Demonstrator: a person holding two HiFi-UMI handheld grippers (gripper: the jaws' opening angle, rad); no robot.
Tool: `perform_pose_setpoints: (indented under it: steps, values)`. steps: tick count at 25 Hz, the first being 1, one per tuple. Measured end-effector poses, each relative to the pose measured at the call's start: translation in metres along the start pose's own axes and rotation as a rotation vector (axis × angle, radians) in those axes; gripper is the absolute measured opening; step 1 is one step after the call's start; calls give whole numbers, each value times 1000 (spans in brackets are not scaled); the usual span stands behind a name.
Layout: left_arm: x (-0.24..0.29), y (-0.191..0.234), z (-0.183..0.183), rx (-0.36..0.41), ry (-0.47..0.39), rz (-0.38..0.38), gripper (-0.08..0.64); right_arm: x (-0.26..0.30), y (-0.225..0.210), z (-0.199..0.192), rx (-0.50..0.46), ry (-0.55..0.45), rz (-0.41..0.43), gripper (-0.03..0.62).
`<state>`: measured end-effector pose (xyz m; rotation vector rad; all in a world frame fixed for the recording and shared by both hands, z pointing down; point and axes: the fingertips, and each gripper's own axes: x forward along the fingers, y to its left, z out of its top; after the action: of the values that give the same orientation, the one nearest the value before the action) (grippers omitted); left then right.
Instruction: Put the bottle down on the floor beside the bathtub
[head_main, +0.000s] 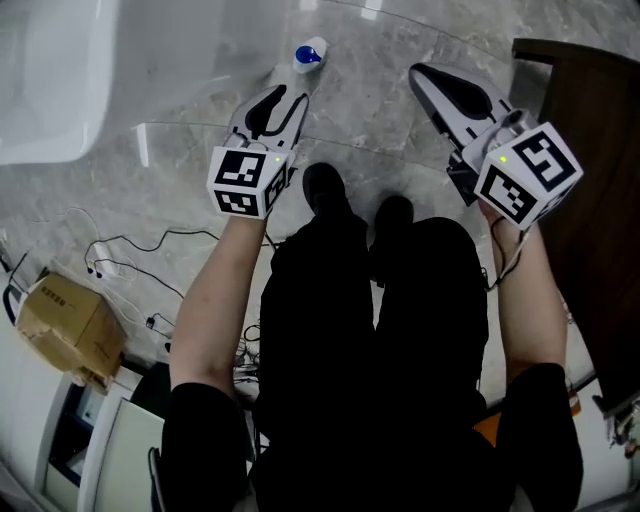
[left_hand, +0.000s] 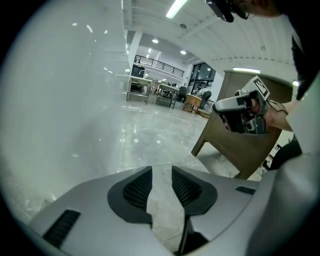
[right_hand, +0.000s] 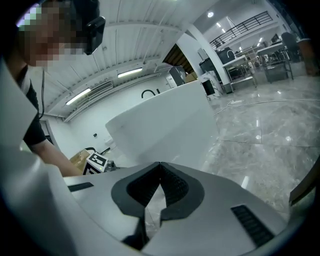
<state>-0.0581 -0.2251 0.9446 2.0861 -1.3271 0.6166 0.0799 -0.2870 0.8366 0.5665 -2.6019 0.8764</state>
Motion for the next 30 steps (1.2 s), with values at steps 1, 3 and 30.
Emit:
perform_pose_setpoints:
  steps: [1,3,30]
  values:
    - [-16,-7,15,-11,-10,0,112,-7,12,9,-2,9,4,29]
    - [-52,-24,47,-17,-30,4,47,-25,38,29,11,16,13,29]
    - [-442,-251,391,35,-231,119,15,-299,332,269,36,-32,46,28]
